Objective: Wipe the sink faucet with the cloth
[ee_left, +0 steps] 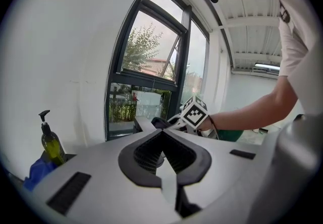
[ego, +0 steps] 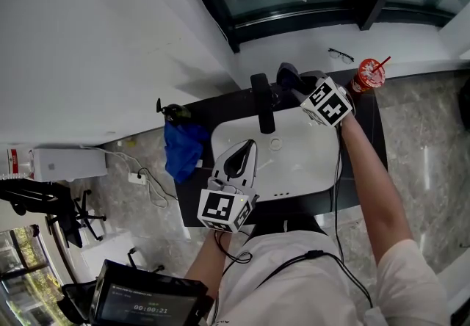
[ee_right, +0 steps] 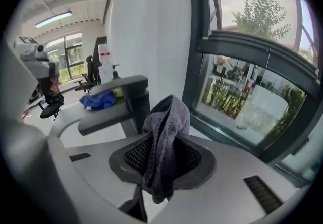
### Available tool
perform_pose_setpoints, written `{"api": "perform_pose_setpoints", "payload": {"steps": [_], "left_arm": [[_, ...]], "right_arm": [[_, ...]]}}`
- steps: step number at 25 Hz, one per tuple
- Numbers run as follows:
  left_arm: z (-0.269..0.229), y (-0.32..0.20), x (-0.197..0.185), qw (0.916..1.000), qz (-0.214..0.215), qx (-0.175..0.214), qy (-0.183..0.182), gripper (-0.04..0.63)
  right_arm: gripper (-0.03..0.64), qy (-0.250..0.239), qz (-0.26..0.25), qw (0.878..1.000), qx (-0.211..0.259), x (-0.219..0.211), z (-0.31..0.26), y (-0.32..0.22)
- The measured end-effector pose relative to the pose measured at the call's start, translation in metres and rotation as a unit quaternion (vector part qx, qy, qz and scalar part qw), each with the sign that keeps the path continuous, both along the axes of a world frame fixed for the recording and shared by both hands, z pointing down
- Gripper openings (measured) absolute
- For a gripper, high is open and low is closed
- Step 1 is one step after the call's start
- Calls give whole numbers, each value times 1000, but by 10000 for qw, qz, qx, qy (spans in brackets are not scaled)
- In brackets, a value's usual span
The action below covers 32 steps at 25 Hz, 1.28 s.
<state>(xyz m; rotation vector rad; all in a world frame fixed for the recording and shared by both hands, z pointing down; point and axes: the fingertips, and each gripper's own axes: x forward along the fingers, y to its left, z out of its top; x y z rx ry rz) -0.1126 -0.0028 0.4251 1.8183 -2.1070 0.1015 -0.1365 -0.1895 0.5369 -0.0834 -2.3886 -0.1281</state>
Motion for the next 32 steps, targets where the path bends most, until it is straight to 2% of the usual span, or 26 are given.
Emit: {"api": "perform_pose_setpoints", "payload": {"steps": [3,7,9,11,16,21,27,32], "left_arm": [[2,3,-1,10000,-41,-24,16,-8],[3,6,-2,9999,-96,-41,23,-8],[4,8,-3,9999,-134,-46,30,-8],[4,10,-4,9998,-172,-51,41,-8],[6,14,-6,9997,-234,-69,56,-8],[5,12,-6,9998,-196,-42,66,-8],[1,6,-1,10000,-75,15,55,-8],[-2,3,3,10000,-8,67,46,-8]], "right_arm": [[97,705,-45,9969,349,1,39,7],[98,1537,-485,9824,945,0,77,23],[98,1734,-684,9769,1041,-4,85,32],[98,1725,-816,9773,923,-11,86,40],[98,1388,-1038,9836,498,-19,78,53],[97,556,-1006,9932,170,-18,40,48],[97,-547,-962,9936,243,-20,-51,44],[98,-1026,-536,9932,151,-15,-81,26]]}}
